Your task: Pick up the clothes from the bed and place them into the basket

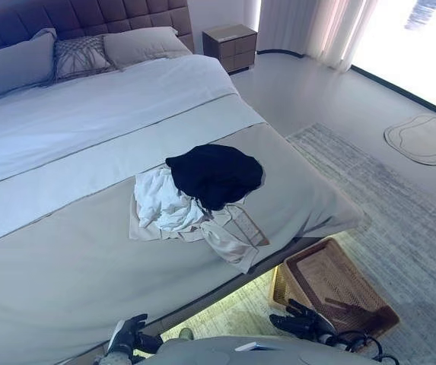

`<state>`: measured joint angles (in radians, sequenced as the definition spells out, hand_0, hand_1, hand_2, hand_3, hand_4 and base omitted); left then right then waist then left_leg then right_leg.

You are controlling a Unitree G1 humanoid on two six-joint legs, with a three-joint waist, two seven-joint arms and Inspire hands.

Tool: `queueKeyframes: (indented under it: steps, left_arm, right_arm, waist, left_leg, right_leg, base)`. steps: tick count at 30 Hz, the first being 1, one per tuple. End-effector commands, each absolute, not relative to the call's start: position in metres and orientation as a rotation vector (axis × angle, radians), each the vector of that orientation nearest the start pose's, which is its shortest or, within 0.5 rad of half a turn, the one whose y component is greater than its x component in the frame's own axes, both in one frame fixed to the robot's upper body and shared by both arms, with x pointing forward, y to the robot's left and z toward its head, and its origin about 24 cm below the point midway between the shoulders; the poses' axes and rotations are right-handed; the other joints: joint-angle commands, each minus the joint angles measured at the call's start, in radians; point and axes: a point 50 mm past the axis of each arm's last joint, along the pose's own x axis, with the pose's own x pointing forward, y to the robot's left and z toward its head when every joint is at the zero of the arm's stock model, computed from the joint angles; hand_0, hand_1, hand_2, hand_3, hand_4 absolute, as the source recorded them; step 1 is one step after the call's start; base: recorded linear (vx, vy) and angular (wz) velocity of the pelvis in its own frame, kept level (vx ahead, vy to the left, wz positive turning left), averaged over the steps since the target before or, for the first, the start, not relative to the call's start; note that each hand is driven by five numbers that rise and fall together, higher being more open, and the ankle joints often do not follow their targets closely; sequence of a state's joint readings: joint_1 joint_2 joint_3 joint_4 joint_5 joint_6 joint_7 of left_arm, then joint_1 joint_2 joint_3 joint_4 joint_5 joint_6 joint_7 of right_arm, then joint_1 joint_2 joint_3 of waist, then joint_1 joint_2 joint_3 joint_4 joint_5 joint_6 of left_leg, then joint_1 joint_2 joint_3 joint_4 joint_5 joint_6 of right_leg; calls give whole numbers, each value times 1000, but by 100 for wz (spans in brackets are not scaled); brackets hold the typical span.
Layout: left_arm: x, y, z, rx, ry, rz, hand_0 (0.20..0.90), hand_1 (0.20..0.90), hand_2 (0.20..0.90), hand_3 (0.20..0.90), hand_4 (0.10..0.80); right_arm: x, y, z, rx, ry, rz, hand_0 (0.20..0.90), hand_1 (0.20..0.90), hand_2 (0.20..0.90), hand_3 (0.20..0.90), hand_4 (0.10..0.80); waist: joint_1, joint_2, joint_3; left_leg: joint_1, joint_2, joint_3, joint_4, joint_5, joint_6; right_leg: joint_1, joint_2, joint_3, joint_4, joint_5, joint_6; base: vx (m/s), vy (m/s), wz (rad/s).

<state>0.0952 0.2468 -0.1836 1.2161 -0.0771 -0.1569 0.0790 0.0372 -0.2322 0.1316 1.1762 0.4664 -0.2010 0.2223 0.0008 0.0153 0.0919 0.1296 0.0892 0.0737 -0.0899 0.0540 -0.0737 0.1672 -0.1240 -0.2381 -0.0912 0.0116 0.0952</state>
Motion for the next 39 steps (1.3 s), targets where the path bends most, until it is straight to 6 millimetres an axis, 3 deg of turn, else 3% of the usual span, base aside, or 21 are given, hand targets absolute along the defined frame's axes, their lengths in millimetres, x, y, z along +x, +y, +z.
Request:
queueKeyframes:
  steps: [1, 4, 5, 7, 8, 9, 11, 13, 14, 16, 20, 22, 25, 28, 34, 39]
  left_arm:
    - [99, 220, -157, 302, 1047, -39, 900, 900, 900, 900, 800]
    - [99, 219, -157, 251, 1063, -78, 900, 900, 900, 900, 800]
    - [99, 217, -155, 188, 1042, -106, 900, 900, 900, 900, 800]
    - [105, 217, -150, 163, 981, -133, 900, 900, 900, 900, 800]
    - [105, 217, -150, 167, 979, -134, 900, 900, 900, 900, 800]
    - [110, 220, -146, 186, 942, -134, 900, 900, 900, 900, 800]
    - [113, 224, -144, 171, 938, -130, 900, 900, 900, 900, 800]
    - [113, 225, -144, 173, 935, -124, 900, 900, 900, 900, 800]
    - [114, 227, -143, 176, 932, -114, 900, 900, 900, 900, 800]
    - [113, 231, -143, 192, 925, -86, 900, 900, 900, 900, 800]
    - [113, 237, -140, 222, 904, -83, 900, 900, 900, 900, 800]
    - [128, 240, -132, 271, 860, -125, 900, 900, 900, 900, 800]
    - [167, 242, -114, 373, 732, -161, 900, 900, 900, 900, 800]
    - [192, 247, -95, 498, 615, -137, 900, 900, 900, 900, 800]
    - [205, 254, -78, 553, 506, -117, 900, 900, 900, 900, 800]
    - [235, 254, -31, 562, 226, -55, 900, 900, 900, 900, 800]
  right_arm:
    - [182, -229, -112, 231, 612, -77, 900, 900, 900, 900, 800]
    - [196, -230, -98, 188, 513, -64, 900, 900, 900, 900, 800]
    - [219, -227, -71, 166, 375, -37, 900, 900, 900, 900, 800]
    - [236, -227, -49, 101, 286, -22, 900, 900, 900, 900, 800]
    - [237, -227, -47, 99, 284, -25, 900, 900, 900, 900, 800]
    - [252, -236, -23, -22, 193, -28, 900, 900, 900, 900, 800]
    - [268, -247, 6, -162, 82, -67, 900, 900, 900, 900, 800]
    - [276, -252, 20, -232, 27, -91, 900, 900, 900, 900, 800]
    - [290, -259, 45, -367, -52, -136, 900, 900, 900, 900, 800]
    - [309, -264, 80, -522, -141, -203, 900, 900, 900, 900, 800]
    - [331, -267, 127, -694, -233, -301, 900, 900, 900, 900, 800]
    - [339, -270, 154, -773, -290, -349, 900, 900, 900, 900, 800]
    - [353, -276, 209, -889, -394, -429, 900, 900, 900, 900, 800]
    - [364, -276, 261, -1002, -470, -492, 900, 900, 900, 900, 800]
    - [373, -272, 309, -1087, -515, -562, 900, 900, 900, 900, 800]
    - [375, -268, 331, -1130, -511, -593, 900, 900, 900, 900, 800]
  waist:
    - [27, -17, 32]
    - [27, -19, 31]
    - [28, -21, 30]
    - [32, -21, 29]
    - [33, -21, 29]
    - [40, -22, 28]
    - [52, -25, 28]
    - [58, -25, 29]
    - [69, -27, 30]
    - [87, -32, 29]
    - [117, -37, 44]
    - [133, -34, 75]
    - [150, -21, 166]
    - [175, 1, 251]
    - [210, 36, 323]
    - [224, 64, 358]
  left_leg:
    - [21, -38, 31, 13, -95, 41]
    - [20, -38, 29, 13, -95, 41]
    - [20, -39, 26, 13, -97, 41]
    - [22, -40, 24, 13, -100, 42]
    - [22, -40, 24, 14, -100, 42]
    - [20, -41, 21, 17, -100, 41]
    - [19, -43, 15, 20, -104, 41]
    - [19, -43, 13, 22, -106, 40]
    - [18, -43, 9, 25, -108, 38]
    - [14, -44, 3, 31, -110, 37]
    - [-27, -41, -12, 96, -120, 35]
    - [-95, -41, -30, 180, -130, 35]
    - [-230, -49, -59, 331, -157, 35]
    - [-368, -66, -72, 508, -201, 45]
    - [-544, -110, -79, 726, -279, 64]
    - [-662, -133, -67, 860, -310, 86]
  right_leg:
    - [-26, 15, -18, 57, -39, 1]
    - [-26, 15, -19, 57, -40, 1]
    - [-25, 13, -21, 56, -41, 1]
    - [-23, 11, -22, 58, -44, 0]
    - [-23, 10, -22, 58, -44, 0]
    - [-23, 6, -27, 61, -45, 0]
    - [-19, 4, -31, 60, -47, -2]
    - [-18, 2, -35, 59, -48, -3]
    - [-16, 1, -38, 58, -48, -4]
    - [-13, 1, -44, 56, -51, -9]
    - [-37, -4, -60, 129, -89, -29]
    - [-94, -13, -72, 220, -119, -45]
    - [-217, -35, -83, 367, -154, -71]
    - [-349, -75, -90, 579, -218, -110]
    - [-526, -115, -74, 849, -325, -145]
    - [-659, -139, -57, 999, -359, -159]
  base:
    - [0, 0, 0]
    - [-1, 0, 5]
    - [0, 4, 11]
    - [5, 4, 6]
    - [16, 1, 4]
    - [20, -2, 8]
    - [33, -5, 10]
    - [32, -2, 9]
    - [54, 0, 8]
    - [78, -2, 16]
    - [46, 5, 8]
    - [-144, -9, 15]
    - [-345, -10, 37]
    - [-248, 52, 27]
    - [-85, 49, 25]
    - [-76, 47, 12]
